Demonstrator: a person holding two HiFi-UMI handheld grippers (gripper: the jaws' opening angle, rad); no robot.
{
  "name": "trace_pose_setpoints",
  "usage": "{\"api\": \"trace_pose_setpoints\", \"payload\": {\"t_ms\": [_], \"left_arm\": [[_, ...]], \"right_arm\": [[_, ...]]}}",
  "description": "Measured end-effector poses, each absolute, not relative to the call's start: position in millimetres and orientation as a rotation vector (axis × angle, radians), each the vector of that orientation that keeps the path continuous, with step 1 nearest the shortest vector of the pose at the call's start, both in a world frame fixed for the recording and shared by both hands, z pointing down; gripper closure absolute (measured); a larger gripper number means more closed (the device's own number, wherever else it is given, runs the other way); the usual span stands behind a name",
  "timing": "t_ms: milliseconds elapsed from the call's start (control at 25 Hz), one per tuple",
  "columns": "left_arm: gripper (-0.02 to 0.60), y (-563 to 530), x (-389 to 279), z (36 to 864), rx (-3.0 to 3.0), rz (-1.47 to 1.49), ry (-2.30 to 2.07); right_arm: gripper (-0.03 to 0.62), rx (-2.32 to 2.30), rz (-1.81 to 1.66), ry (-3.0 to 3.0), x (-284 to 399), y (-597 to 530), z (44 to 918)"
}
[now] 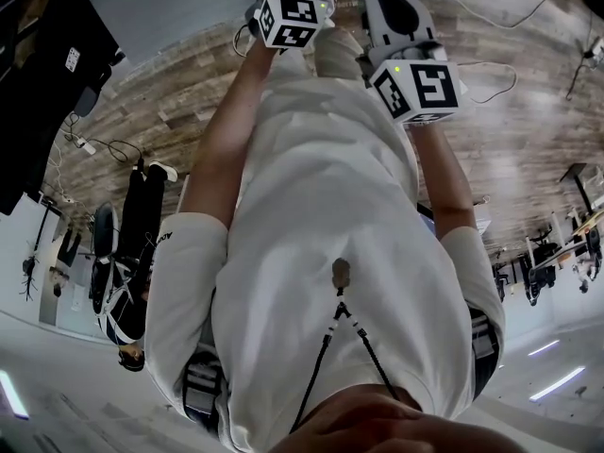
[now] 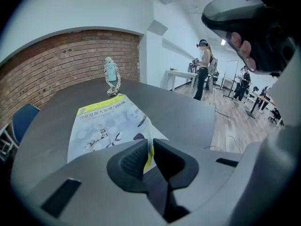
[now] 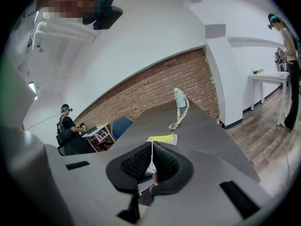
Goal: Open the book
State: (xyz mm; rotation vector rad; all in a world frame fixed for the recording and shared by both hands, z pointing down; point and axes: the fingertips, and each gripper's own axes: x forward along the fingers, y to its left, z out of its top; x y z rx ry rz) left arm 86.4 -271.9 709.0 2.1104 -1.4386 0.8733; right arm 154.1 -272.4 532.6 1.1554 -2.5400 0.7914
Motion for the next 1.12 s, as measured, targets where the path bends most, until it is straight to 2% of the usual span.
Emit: {"api": "trace_pose_setpoints", "payload": {"t_ms": [200,1120], "left_arm": [[0.549,-271.3,81.1,704.2,2.159,0.886,-1.402],[0.551,-256.9,30.4,685.6,2.236,0.807,-1.294]], "right_arm": [[0.557,1.200,0.805,-2.516,148.6,-269.8,530.7],[0.557,1.288,0.815,-2.479,81.7,-243.4,526.3]]}}
